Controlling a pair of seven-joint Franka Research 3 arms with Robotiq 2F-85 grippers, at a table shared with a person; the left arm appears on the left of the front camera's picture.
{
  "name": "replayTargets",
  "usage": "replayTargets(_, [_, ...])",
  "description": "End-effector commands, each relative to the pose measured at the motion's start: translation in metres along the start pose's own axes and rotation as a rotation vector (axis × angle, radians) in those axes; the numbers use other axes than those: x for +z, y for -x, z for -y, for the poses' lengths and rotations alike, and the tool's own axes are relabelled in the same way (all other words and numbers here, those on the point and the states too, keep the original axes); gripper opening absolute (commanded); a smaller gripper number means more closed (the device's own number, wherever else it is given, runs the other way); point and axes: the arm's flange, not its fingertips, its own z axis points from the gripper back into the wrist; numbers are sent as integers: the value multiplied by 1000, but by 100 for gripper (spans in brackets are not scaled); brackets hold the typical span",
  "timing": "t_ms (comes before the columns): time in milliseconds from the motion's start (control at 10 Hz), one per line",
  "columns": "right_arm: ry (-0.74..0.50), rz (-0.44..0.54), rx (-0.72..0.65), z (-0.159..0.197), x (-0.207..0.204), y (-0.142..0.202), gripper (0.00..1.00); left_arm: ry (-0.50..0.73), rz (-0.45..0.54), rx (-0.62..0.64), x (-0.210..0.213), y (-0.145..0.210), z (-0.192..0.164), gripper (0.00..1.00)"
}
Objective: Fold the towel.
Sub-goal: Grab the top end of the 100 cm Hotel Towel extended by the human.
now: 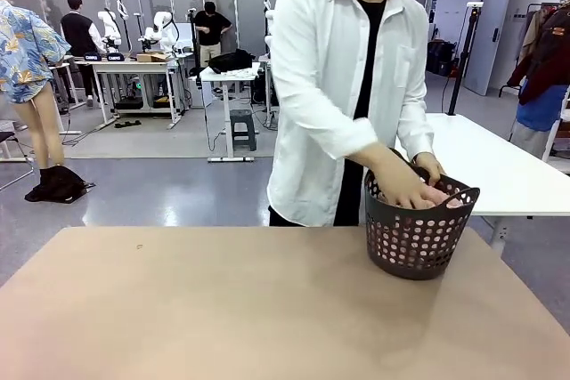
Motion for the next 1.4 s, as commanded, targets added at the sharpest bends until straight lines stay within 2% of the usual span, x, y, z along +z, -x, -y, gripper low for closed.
replayTargets(0, [-14,3,8,-1,0,-1,100,15,1,7,0,-1,1,100])
replayTargets(1300, [-14,3,8,-1,0,-1,100,15,1,7,0,-1,1,100])
